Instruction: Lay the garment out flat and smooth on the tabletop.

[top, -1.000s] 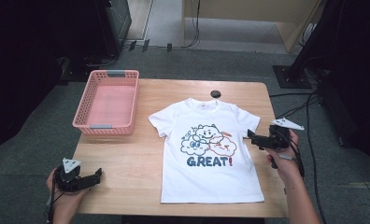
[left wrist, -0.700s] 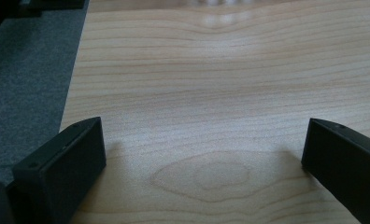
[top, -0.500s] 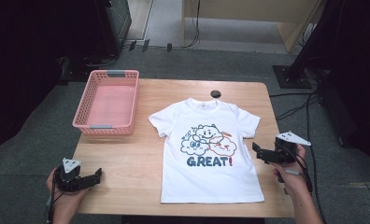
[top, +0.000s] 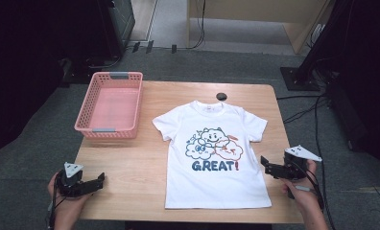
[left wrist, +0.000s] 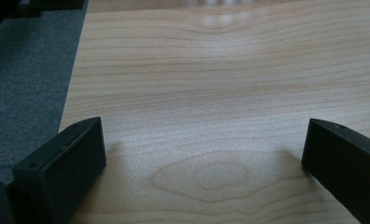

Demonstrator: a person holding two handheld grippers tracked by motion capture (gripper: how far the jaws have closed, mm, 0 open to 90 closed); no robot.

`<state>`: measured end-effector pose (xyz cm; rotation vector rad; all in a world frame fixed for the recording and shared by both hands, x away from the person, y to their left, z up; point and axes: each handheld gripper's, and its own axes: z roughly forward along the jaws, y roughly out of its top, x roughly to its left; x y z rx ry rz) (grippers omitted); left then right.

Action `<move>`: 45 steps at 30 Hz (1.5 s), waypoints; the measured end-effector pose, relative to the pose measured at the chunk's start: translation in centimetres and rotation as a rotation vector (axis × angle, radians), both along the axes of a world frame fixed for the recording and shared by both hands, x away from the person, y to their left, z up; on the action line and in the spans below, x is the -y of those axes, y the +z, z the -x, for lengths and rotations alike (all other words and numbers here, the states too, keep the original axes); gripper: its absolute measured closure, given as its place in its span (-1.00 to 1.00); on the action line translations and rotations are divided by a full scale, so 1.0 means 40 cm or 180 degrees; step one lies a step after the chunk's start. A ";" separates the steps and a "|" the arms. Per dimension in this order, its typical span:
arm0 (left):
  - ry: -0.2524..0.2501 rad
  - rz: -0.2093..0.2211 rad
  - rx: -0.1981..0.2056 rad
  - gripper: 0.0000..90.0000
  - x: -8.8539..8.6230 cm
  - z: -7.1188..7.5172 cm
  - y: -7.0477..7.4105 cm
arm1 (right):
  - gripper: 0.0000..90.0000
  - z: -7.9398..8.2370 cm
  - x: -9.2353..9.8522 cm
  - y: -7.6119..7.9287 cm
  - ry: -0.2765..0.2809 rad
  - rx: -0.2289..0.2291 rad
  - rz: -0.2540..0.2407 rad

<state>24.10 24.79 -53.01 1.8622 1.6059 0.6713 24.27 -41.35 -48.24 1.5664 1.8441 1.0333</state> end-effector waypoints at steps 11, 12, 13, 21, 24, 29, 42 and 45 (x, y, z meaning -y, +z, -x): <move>-0.0002 0.0010 0.0005 -1.00 0.000 0.000 0.000 | -1.00 0.047 0.010 -0.016 -0.0035 -0.0044 0.0028; -0.0005 0.0007 0.0003 -1.00 0.000 0.000 0.000 | -1.00 0.052 0.011 -0.018 -0.0039 -0.0054 0.0031; -0.0006 0.0008 0.0002 -1.00 0.000 0.000 0.000 | -1.00 0.056 0.013 -0.020 -0.0042 -0.0056 0.0031; -0.0001 0.0007 0.0005 -1.00 0.001 0.000 0.000 | -1.00 0.093 0.034 -0.034 -0.0129 -0.0075 0.0058; -0.0001 0.0005 0.0004 -1.00 0.001 0.000 0.000 | -1.00 0.106 0.045 -0.039 -0.0154 -0.0084 0.0074; -0.0003 0.0002 0.0003 -1.00 0.001 0.000 0.000 | -1.00 0.133 0.062 -0.048 -0.0203 -0.0124 0.0069; -0.0003 0.0003 0.0003 -1.00 0.001 0.000 0.000 | -1.00 0.189 0.106 -0.089 -0.0352 -0.0250 0.0048; -0.0003 0.0001 0.0003 -1.00 0.001 0.000 0.000 | -1.00 0.199 0.112 -0.096 -0.0370 -0.0272 0.0059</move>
